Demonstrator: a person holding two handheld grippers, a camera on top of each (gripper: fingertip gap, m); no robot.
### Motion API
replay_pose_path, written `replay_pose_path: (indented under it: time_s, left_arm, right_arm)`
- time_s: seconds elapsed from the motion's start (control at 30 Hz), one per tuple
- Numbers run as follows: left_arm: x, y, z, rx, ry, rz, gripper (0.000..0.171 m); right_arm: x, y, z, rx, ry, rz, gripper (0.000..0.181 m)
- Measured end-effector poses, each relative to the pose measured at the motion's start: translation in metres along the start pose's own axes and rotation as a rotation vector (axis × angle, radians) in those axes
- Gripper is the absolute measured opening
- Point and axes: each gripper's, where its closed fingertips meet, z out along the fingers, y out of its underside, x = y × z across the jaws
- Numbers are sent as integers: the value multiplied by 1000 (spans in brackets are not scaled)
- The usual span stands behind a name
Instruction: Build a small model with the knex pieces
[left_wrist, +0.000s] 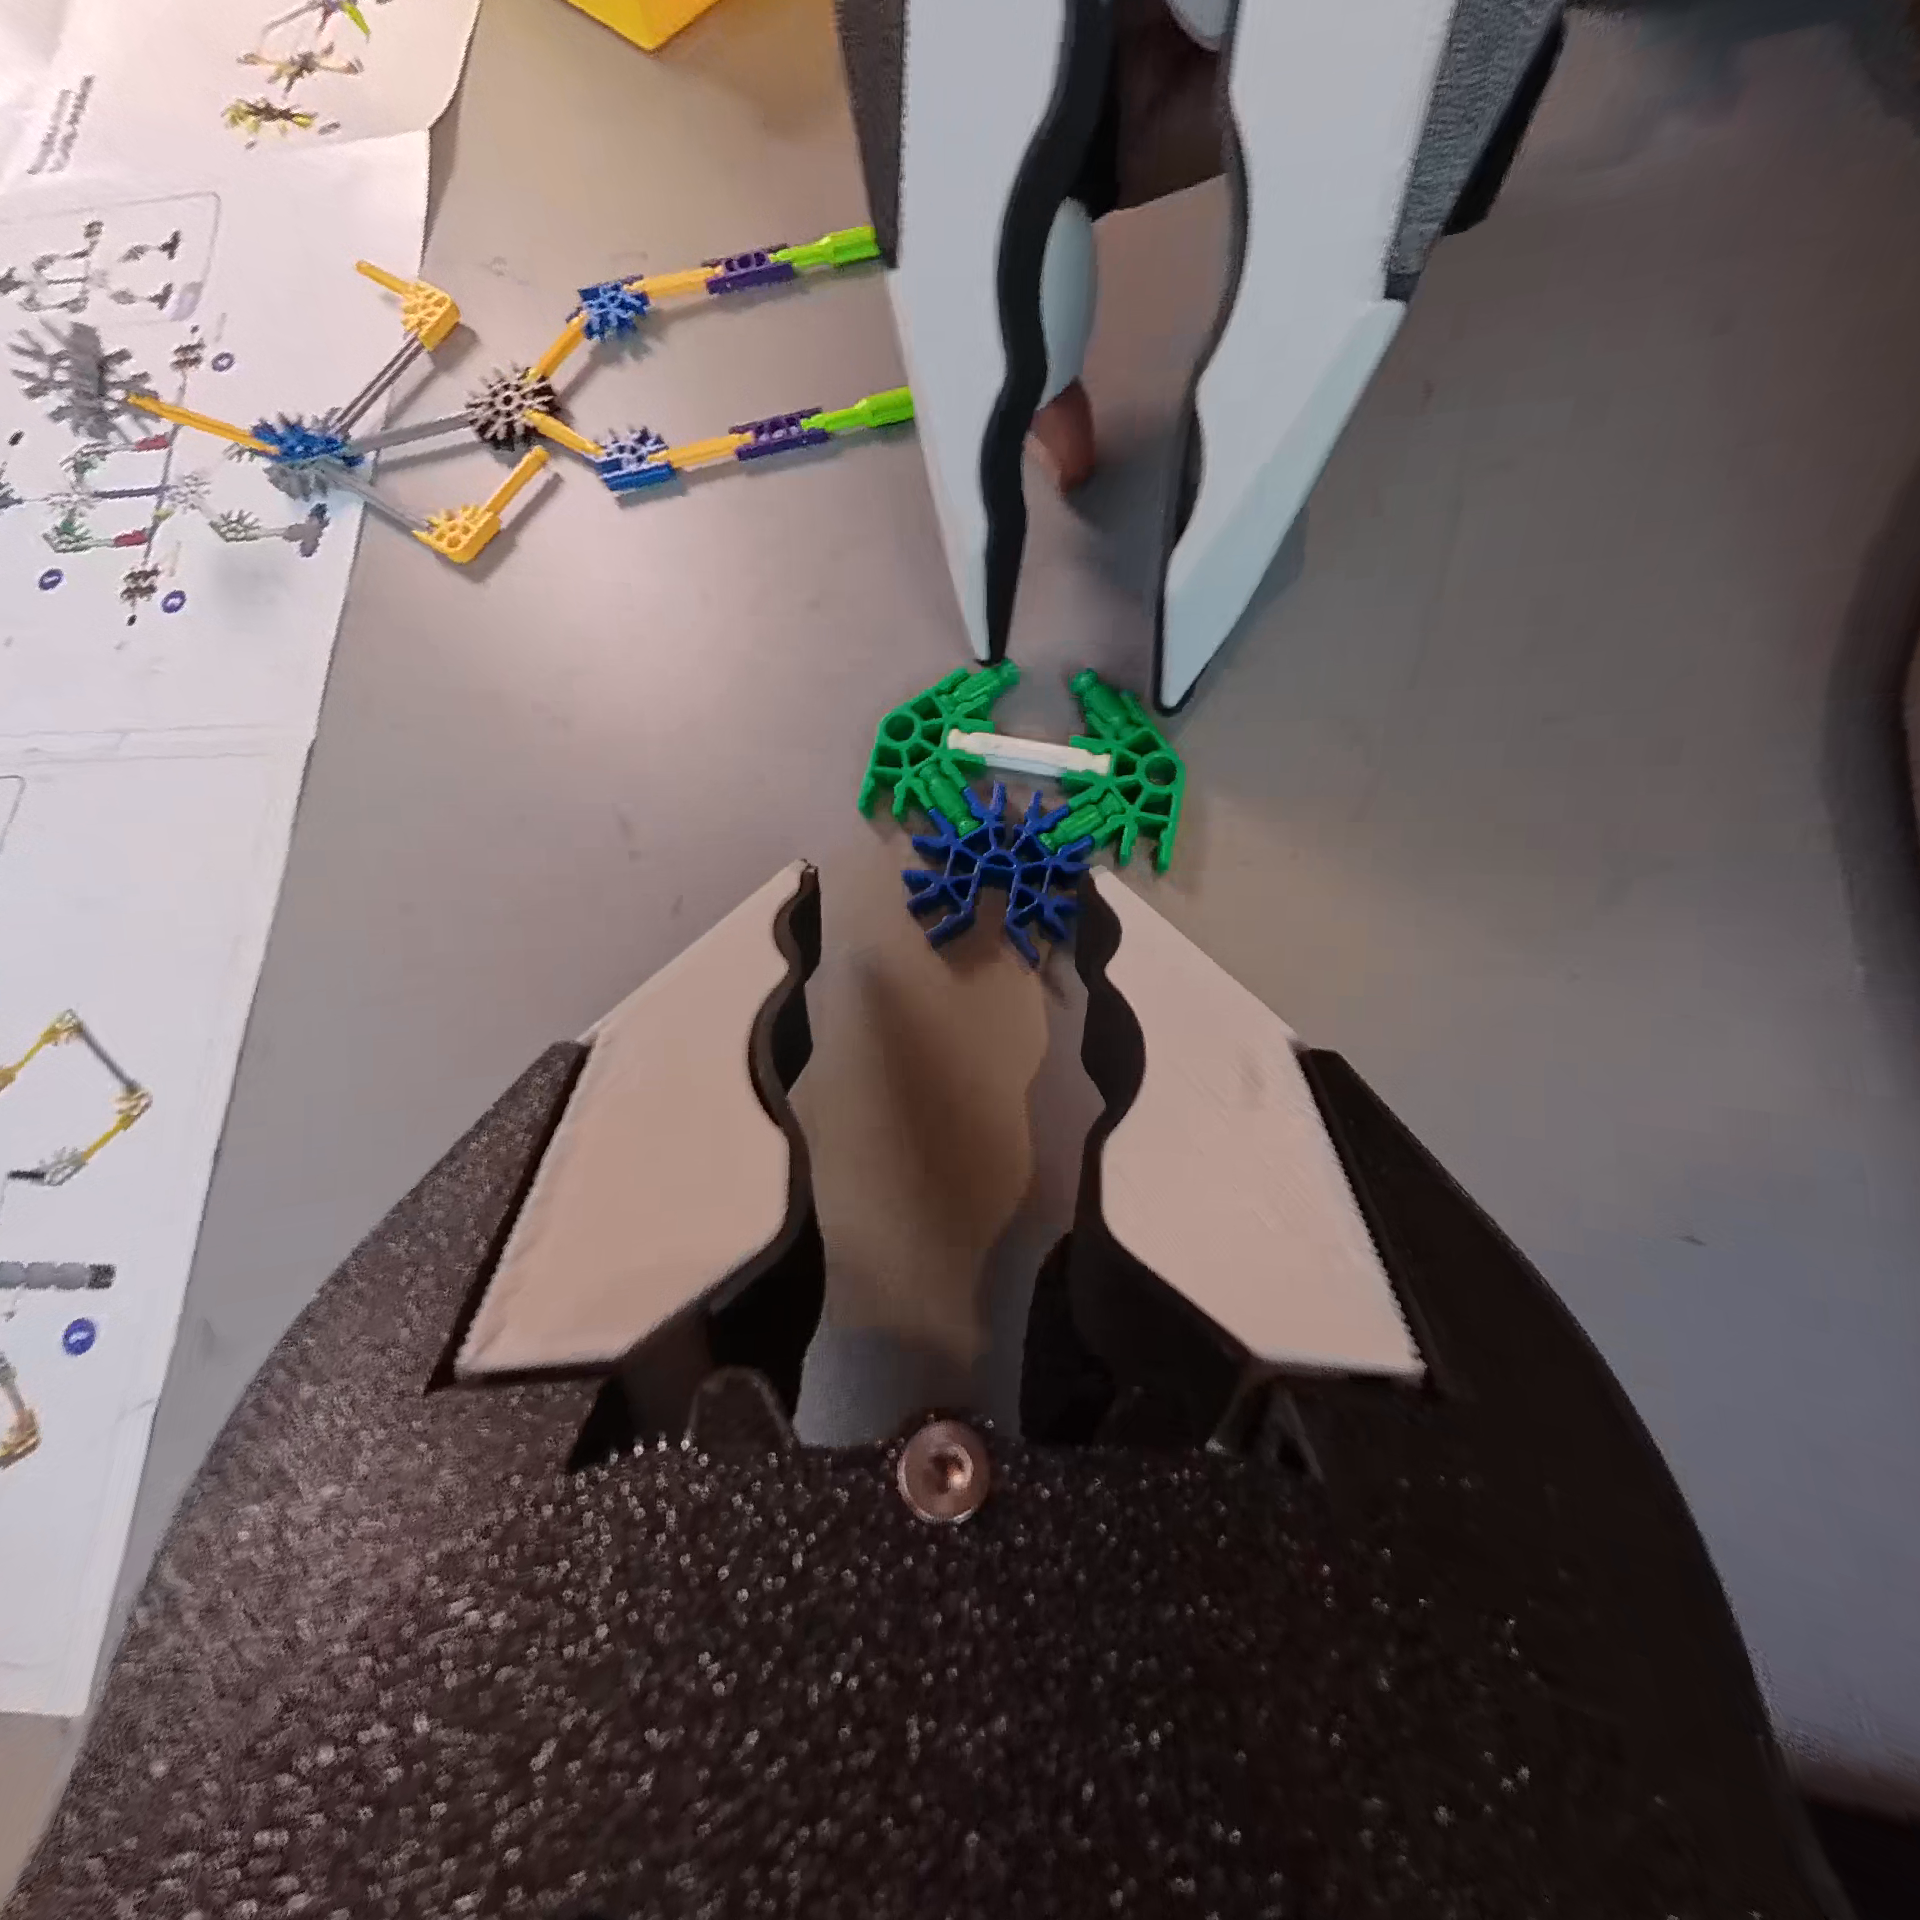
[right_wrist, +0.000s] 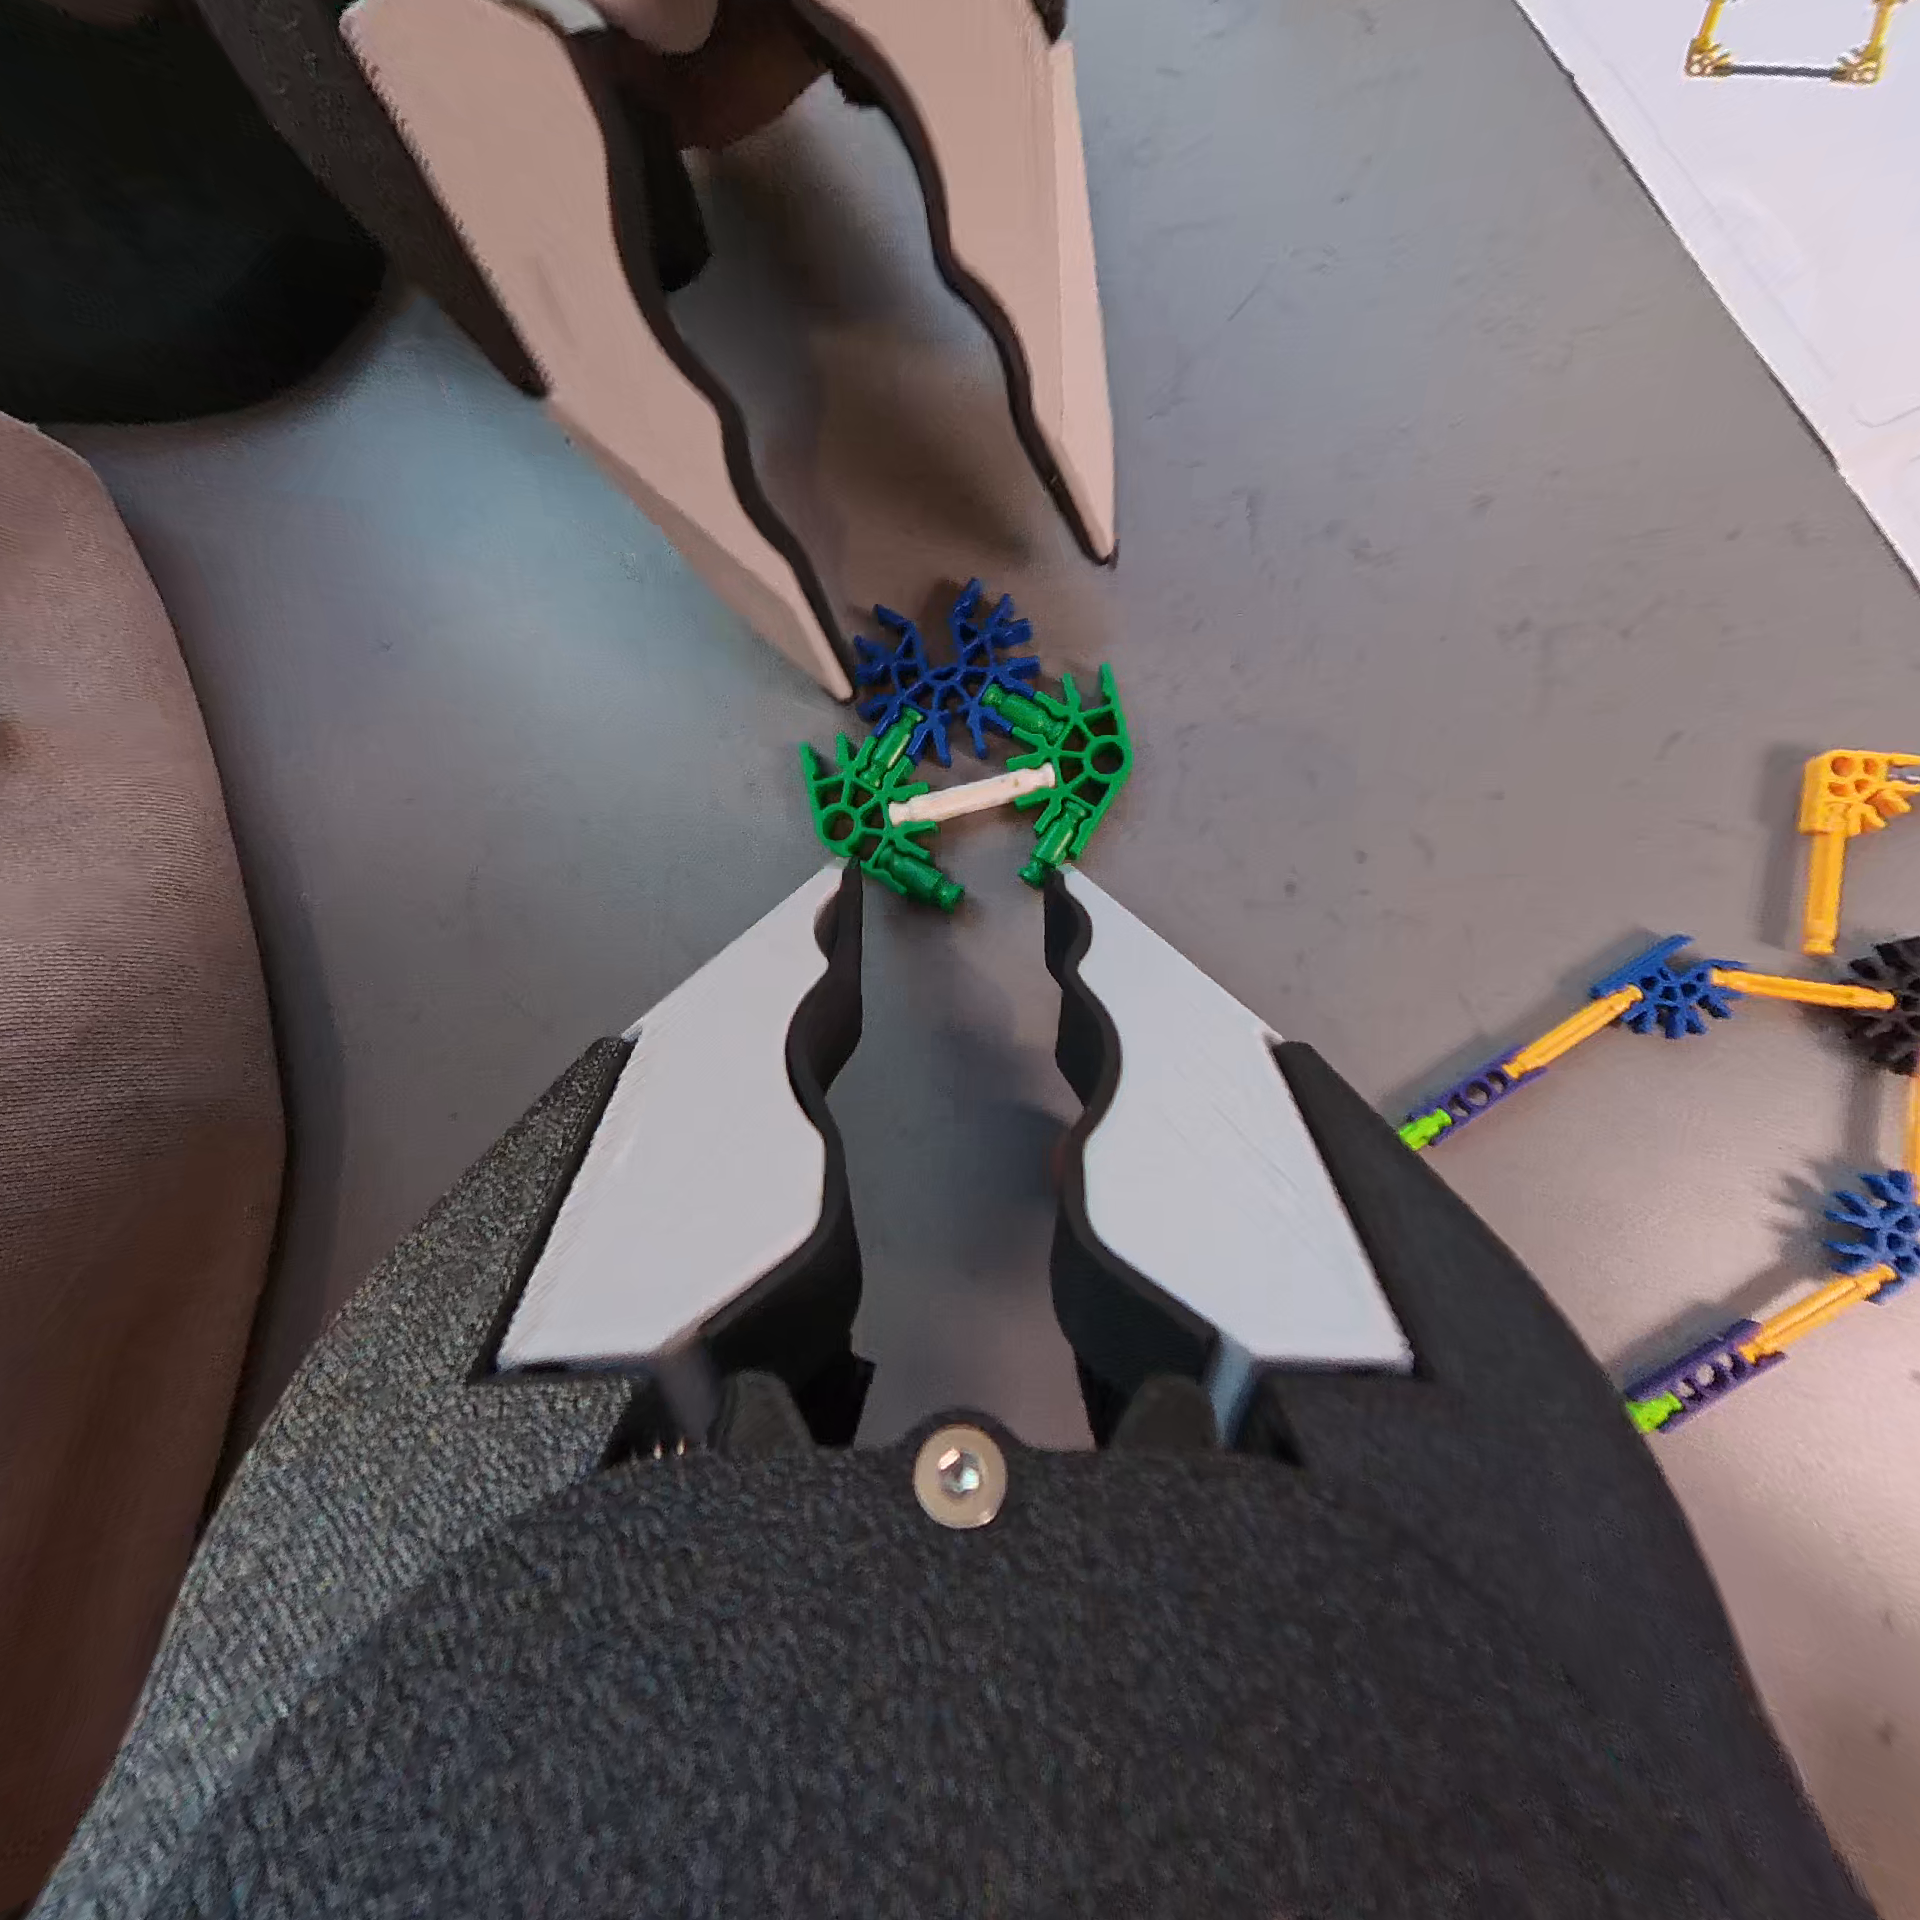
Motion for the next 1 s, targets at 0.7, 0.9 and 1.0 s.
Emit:
replay_pose_path:
  time_s: [0.7,0.9,1.0]
  left_arm:
    - [-10,14,-6,-66,-79,-86,55]
    - [-8,32,-29,-12,17,-52,55]
    - [-6,37,-35,11,52,-41,55]
  right_arm:
    - [21,-59,-35,517,62,7,28]
    - [21,-61,-35,530,75,-6,27]
    - [21,-62,-35,530,72,-1,27]
